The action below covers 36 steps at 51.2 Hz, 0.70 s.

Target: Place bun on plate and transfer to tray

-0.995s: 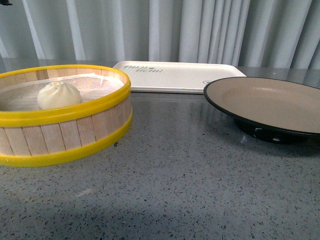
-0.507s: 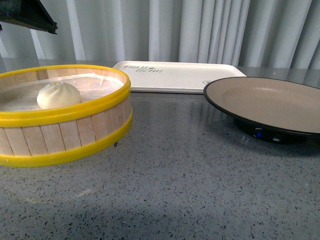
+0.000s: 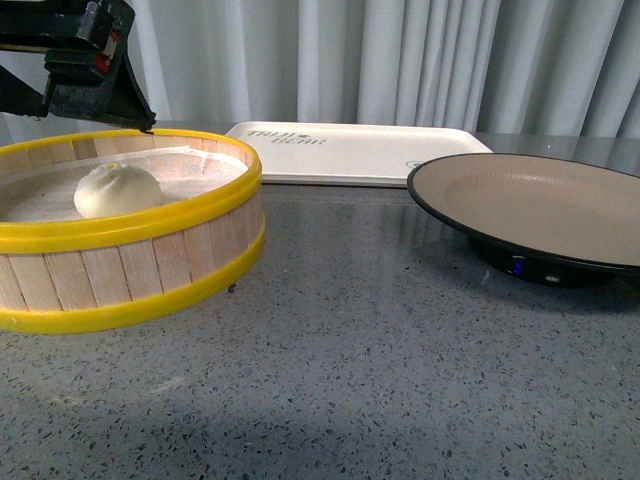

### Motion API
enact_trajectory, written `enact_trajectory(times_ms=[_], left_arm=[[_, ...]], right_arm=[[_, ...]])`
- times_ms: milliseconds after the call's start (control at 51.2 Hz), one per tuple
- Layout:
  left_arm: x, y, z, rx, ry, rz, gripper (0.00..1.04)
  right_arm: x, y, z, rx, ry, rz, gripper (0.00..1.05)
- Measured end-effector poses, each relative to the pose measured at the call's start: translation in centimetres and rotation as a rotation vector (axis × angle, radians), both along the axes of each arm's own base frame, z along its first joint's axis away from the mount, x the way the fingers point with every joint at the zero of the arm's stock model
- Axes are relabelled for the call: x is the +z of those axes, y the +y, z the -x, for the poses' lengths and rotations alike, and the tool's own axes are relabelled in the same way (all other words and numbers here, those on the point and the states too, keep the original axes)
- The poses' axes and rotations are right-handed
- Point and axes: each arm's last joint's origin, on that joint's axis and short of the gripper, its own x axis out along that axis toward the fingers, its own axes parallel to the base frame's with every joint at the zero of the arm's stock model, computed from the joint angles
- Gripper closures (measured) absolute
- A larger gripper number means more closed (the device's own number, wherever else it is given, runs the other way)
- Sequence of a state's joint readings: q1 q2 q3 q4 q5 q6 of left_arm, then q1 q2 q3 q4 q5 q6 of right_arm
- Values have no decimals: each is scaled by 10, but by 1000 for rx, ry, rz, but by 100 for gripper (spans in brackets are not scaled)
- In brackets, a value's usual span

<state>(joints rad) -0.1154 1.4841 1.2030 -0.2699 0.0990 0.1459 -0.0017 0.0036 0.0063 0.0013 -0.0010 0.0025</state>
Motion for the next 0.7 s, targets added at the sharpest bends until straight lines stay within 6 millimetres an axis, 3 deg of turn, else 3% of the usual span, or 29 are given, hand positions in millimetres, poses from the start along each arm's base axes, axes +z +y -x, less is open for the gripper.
enact_trajectory(times_ms=[702], left_arm=[[-20,-1,-11,35,99,21,7]], right_arm=[[0,0,0,0,0,0,8]])
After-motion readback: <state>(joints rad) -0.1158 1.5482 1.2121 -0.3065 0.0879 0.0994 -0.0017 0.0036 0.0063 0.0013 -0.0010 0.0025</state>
